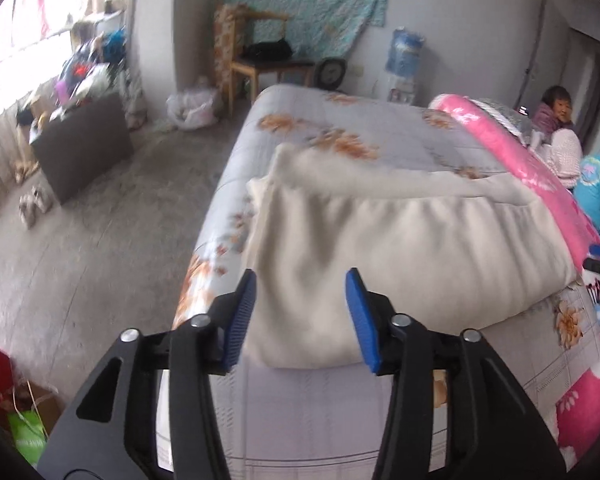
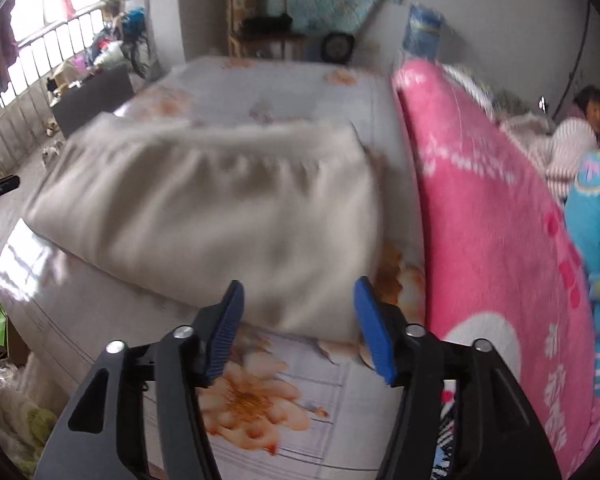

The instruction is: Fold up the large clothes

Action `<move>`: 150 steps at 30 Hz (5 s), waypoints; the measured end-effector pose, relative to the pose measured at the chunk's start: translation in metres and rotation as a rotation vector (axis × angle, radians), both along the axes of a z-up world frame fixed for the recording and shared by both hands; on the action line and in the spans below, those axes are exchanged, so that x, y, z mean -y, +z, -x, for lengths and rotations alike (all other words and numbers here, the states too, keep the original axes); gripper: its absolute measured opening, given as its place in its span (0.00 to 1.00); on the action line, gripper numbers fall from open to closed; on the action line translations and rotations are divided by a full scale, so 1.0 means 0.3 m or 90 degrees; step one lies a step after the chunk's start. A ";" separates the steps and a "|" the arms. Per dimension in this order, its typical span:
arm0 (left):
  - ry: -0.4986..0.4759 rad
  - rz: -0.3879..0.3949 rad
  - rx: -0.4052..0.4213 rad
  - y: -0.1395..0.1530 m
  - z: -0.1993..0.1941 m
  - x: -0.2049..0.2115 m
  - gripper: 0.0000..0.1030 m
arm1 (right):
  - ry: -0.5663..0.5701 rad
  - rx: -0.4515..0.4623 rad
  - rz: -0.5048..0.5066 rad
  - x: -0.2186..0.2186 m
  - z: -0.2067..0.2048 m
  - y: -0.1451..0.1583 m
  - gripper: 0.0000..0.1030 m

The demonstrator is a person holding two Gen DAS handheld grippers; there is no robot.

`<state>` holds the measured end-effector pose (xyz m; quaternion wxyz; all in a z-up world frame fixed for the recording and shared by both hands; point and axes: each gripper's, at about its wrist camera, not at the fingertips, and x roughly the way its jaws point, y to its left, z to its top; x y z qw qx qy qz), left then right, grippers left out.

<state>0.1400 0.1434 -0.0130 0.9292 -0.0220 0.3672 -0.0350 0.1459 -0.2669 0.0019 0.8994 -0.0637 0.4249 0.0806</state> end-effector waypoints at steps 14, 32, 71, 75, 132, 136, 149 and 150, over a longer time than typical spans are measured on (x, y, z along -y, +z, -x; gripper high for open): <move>-0.059 -0.081 -0.032 -0.135 -0.057 0.301 0.66 | 0.048 -0.007 0.018 -0.339 -0.049 -0.142 0.76; -0.014 -0.003 -0.038 -0.114 0.161 0.302 0.88 | -0.085 -0.031 -0.157 -0.048 0.148 -0.123 0.82; 0.085 -0.052 -0.108 -0.176 0.227 0.439 0.92 | -0.093 -0.071 -0.091 -0.265 0.255 -0.197 0.86; 0.082 -0.035 -0.092 -0.122 0.248 0.443 0.92 | -0.091 -0.055 -0.095 -0.270 0.263 -0.158 0.86; 0.051 -0.031 -0.113 -0.124 0.272 0.508 0.92 | -0.106 -0.044 -0.093 -0.256 0.280 -0.125 0.86; 0.050 -0.031 -0.111 -0.118 0.273 0.509 0.92 | -0.106 -0.042 -0.091 -0.258 0.280 -0.121 0.86; 0.048 -0.032 -0.113 -0.116 0.271 0.510 0.92 | -0.108 -0.043 -0.086 -0.263 0.284 -0.121 0.86; 0.049 -0.032 -0.112 -0.116 0.272 0.510 0.92 | -0.109 -0.043 -0.086 -0.263 0.284 -0.121 0.86</move>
